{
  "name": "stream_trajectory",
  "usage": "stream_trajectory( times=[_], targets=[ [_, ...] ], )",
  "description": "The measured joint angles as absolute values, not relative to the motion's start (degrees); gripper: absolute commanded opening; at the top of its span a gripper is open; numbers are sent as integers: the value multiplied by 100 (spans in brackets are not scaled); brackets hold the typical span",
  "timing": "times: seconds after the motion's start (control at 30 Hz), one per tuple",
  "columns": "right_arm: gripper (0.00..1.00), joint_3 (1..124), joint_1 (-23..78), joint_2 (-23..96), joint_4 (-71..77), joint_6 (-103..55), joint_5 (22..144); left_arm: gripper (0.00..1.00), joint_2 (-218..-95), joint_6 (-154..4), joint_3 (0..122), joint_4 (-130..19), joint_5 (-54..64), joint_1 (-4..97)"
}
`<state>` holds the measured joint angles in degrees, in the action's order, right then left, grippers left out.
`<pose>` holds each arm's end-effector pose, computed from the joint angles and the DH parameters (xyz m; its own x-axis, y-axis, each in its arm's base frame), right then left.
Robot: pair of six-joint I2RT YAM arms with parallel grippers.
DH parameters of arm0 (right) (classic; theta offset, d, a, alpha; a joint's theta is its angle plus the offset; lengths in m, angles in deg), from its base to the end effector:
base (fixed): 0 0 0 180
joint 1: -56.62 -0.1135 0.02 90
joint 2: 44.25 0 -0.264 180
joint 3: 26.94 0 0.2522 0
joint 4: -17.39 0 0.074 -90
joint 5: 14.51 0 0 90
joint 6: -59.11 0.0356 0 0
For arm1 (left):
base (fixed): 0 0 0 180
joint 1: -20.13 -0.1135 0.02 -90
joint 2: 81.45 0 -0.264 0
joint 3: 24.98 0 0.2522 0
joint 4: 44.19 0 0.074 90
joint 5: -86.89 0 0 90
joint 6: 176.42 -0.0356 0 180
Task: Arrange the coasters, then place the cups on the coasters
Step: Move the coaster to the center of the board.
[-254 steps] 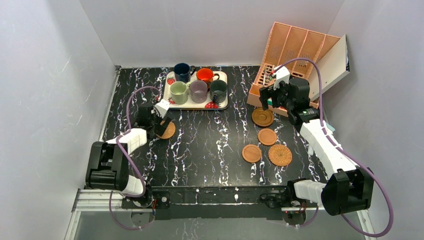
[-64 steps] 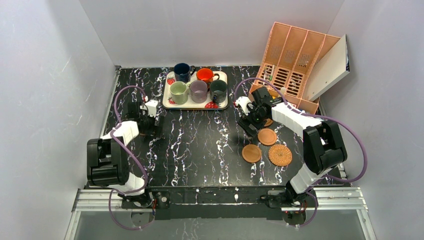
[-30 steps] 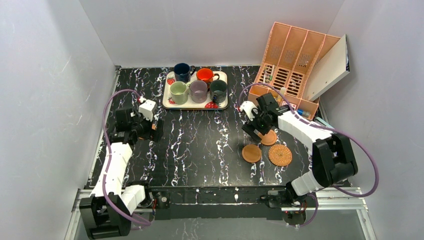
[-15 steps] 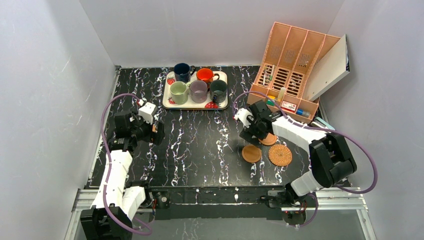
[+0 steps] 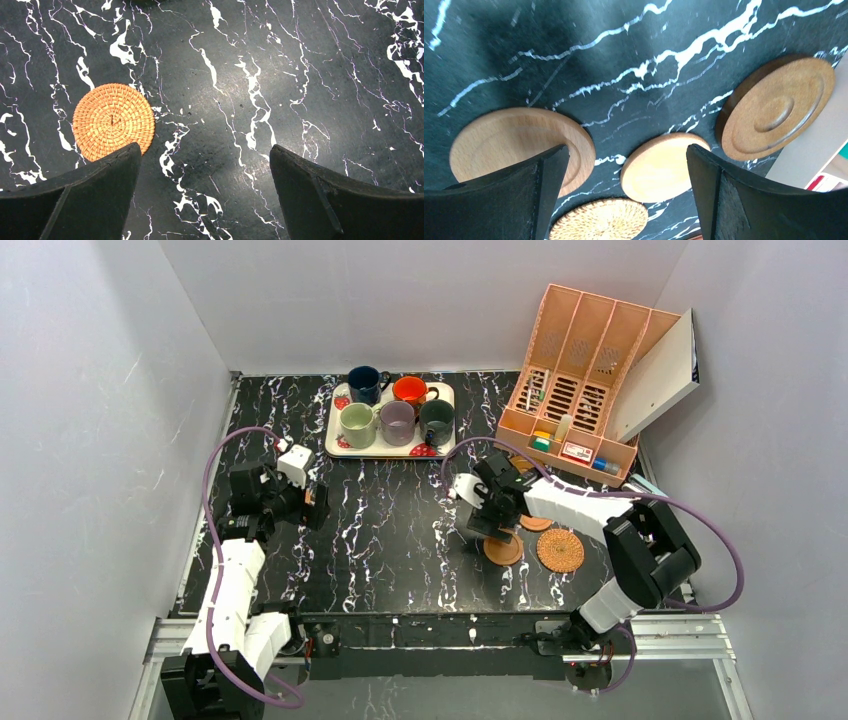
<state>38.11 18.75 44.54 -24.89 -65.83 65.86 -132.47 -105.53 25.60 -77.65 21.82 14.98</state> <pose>0.2323 0.1731 0.1762 -0.2754 -0.9294 -0.2456 -0.8652 0.3510 -0.3581 0.1949 0.0025 0.2575 -0.4375 0.2587 -0.8612 0.4342 0.8995 0.0496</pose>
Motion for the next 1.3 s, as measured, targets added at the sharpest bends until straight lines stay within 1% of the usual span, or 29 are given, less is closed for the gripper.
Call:
stream_trajectory(
  times=[0.23,0.47,0.67,0.77,0.87,0.97,1.1,1.2,1.3],
  targets=[
    [99,4086,1373,4741,-2152,-6522,6724,98,-13282,-10545,2553,-7757,2173,1498],
    [99,5067,925,5663,-1682,-6391,6973,98,-13291,-10527,2509,-7719,2112,1498],
    [99,5839,428,6347,-1125,-6093,6514,98,-13341,-10488,2509,-7597,1937,1498],
    [99,6027,337,6400,-1131,-5929,6420,98,-13543,-10486,2518,-7525,1813,1498],
    [99,6016,407,6022,-1215,-5790,6512,98,-13953,-10532,2623,-7486,1671,1498],
    [99,5826,682,5198,-1234,-5672,6883,98,-14485,-10591,2828,-7394,1496,1498],
    [99,5411,1572,3781,-878,-5516,7340,98,-15212,-10586,3148,-7114,1129,1498],
    [99,5203,2037,3344,-522,-5462,7355,96,-15772,-10571,3405,-6970,962,1498],
    [99,5063,2059,3340,-417,-5457,7423,95,-16235,-10527,3591,-6867,934,1498]
  ],
)
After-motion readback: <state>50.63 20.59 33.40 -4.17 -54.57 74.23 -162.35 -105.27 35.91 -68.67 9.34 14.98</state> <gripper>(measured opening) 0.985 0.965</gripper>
